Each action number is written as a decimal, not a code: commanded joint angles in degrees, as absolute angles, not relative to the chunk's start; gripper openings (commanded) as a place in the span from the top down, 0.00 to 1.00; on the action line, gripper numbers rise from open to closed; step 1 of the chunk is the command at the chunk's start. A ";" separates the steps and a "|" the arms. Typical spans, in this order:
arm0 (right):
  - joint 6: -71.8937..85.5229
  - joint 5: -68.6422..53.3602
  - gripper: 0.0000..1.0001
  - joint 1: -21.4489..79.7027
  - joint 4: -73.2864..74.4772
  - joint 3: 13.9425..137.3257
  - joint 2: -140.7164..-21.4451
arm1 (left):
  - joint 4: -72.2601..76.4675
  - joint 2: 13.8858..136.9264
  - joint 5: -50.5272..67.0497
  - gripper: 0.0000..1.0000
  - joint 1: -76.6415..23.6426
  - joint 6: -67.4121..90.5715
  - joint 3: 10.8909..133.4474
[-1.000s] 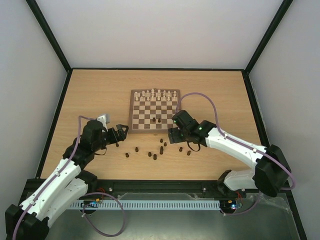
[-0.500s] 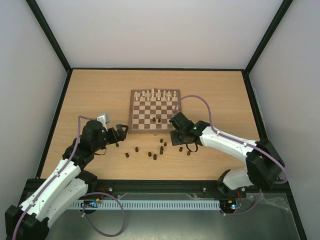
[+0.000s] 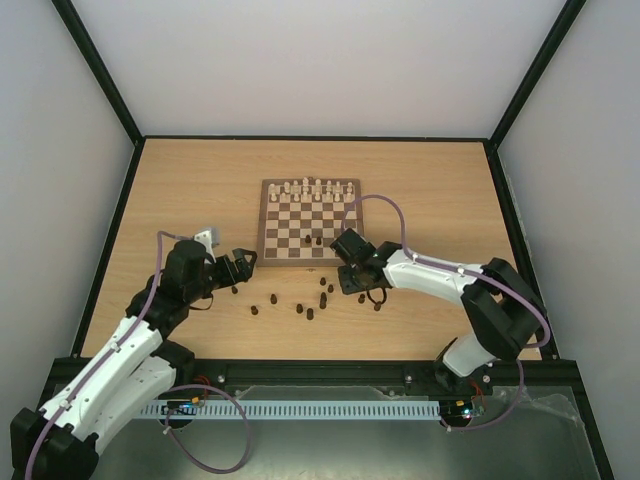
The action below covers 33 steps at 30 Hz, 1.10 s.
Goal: Set up the chess pieces on the board
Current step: Pick up the chess piece at the center of the board.
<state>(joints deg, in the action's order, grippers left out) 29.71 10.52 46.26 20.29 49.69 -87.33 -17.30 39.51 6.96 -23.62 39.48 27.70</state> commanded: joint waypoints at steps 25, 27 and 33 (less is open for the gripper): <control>28.64 13.03 0.53 47.53 23.24 53.34 -86.55 | -16.61 40.95 6.50 0.01 -23.82 39.58 28.65; 28.36 12.66 0.55 48.18 24.00 54.39 -85.89 | -16.55 41.41 6.38 0.00 -23.82 39.64 28.52; 28.12 10.90 0.62 50.09 24.68 56.31 -86.24 | -16.35 42.44 6.03 0.01 -23.82 39.93 28.46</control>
